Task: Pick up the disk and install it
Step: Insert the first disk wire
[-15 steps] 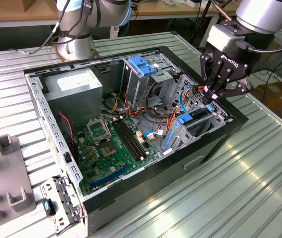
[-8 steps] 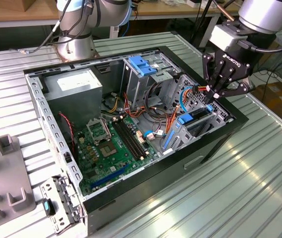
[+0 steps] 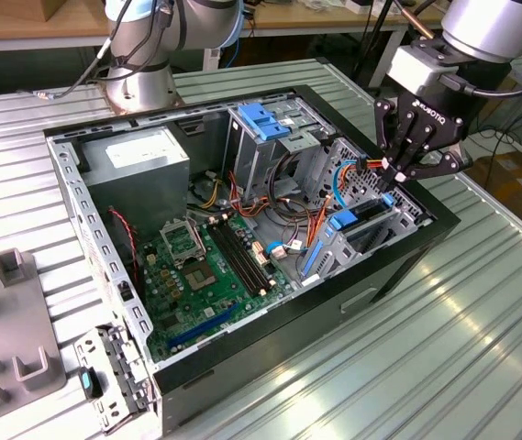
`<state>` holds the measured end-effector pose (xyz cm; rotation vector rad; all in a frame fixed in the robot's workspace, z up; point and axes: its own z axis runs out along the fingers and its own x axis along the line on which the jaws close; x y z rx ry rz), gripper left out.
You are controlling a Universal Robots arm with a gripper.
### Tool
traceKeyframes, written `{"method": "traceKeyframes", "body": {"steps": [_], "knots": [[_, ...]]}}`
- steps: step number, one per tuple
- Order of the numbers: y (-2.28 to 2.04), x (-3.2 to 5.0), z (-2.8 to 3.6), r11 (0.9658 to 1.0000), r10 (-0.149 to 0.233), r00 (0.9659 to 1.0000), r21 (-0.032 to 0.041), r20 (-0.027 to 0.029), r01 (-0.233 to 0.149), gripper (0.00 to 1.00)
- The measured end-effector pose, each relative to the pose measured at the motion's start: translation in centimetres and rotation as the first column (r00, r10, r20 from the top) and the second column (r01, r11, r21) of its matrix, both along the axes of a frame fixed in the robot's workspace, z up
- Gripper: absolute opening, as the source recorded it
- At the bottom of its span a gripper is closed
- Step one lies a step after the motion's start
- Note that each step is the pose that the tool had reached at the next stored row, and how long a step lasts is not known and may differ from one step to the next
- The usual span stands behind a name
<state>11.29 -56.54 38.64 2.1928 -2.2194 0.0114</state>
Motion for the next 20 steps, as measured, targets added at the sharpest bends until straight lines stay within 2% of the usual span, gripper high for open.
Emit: {"method": "traceKeyframes", "body": {"steps": [6, 9, 12, 16, 20], "knots": [[0.00, 0.10, 0.00, 1.0000, 0.003, 1.0000, 0.0000, 0.0000, -0.003, 0.11], [0.00, 0.13, 0.00, 0.9993, 0.037, 0.9993, 0.0001, 0.0000, -0.037, 0.11], [0.00, 0.14, 0.12, 0.9971, 0.077, 0.9971, 0.0000, -0.0001, -0.077, 0.11], [0.08, 0.22, 0.30, 0.9963, 0.086, 0.9963, 0.0001, -0.0005, -0.086, 0.11], [0.41, 0.82, 0.30, 0.9954, 0.096, 0.9954, 0.0000, -0.0006, -0.096, 0.11]]}}
